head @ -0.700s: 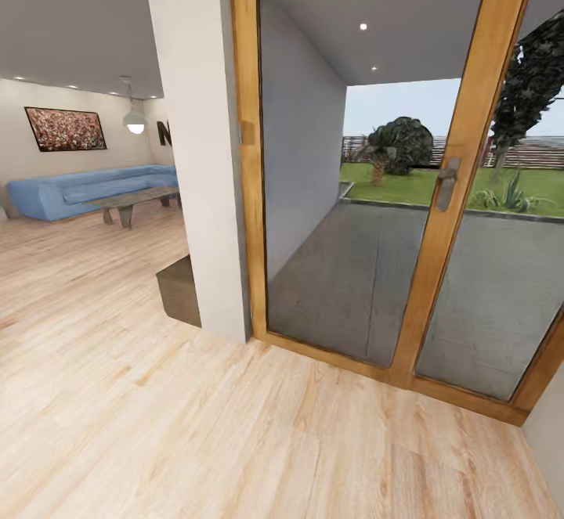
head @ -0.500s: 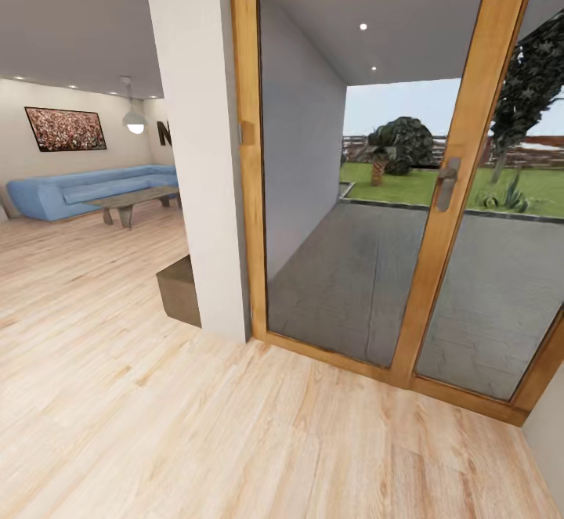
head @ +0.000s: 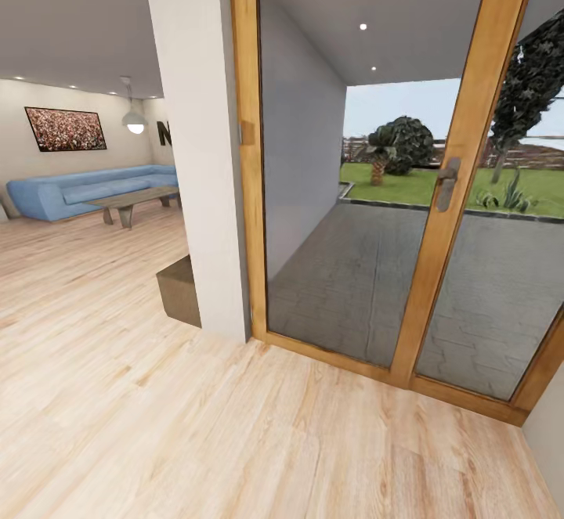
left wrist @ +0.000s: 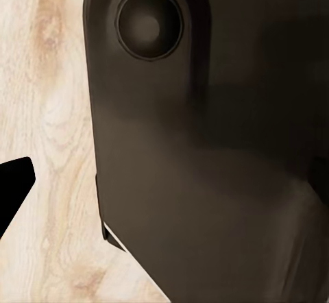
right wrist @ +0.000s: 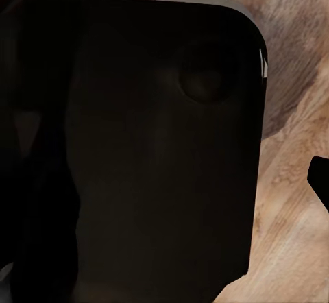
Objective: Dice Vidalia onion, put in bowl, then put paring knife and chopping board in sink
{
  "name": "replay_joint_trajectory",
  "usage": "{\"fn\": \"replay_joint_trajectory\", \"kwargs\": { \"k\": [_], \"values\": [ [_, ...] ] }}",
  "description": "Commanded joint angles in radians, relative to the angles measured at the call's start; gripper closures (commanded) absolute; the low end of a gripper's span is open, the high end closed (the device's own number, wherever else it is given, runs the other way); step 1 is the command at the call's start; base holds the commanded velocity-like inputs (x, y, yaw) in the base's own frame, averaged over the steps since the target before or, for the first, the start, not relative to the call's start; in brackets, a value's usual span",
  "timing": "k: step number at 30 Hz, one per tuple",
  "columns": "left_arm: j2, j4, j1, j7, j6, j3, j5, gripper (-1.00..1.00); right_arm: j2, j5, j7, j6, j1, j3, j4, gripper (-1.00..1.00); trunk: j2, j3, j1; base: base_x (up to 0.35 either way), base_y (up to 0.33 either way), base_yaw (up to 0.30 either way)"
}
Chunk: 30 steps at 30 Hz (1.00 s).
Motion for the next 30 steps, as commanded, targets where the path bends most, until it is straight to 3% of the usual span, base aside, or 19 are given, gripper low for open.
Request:
{"fn": "replay_joint_trajectory", "kwargs": {
  "k": [1,10,23,30],
  "values": [
    [0.000,0.001,0.000,-0.001,-0.001,0.000,0.000,-1.00,0.001,-0.001,-0.001,-0.003,0.000,0.000,0.000,-1.00,0.000,-0.001,0.000,0.000,0.000,0.000],
    [0.001,0.001,0.000,0.000,-0.001,0.000,0.000,-1.00,0.000,0.003,-0.001,-0.008,0.000,0.001,-0.005,-1.00,0.000,-0.001,0.000,0.000,0.000,0.000],
    [-0.001,-0.005,0.000,-0.001,-0.001,0.002,0.000,-1.00,0.003,0.002,0.000,-0.079,0.000,0.002,-0.012,-1.00,0.000,-0.001,0.000,0.000,0.000,0.000],
    [-0.002,-0.043,0.000,0.000,-0.001,0.003,0.000,-1.00,0.001,0.004,0.000,-0.082,0.000,0.001,-0.012,-1.00,0.000,-0.001,0.000,0.000,0.000,0.000]
  ]
}}
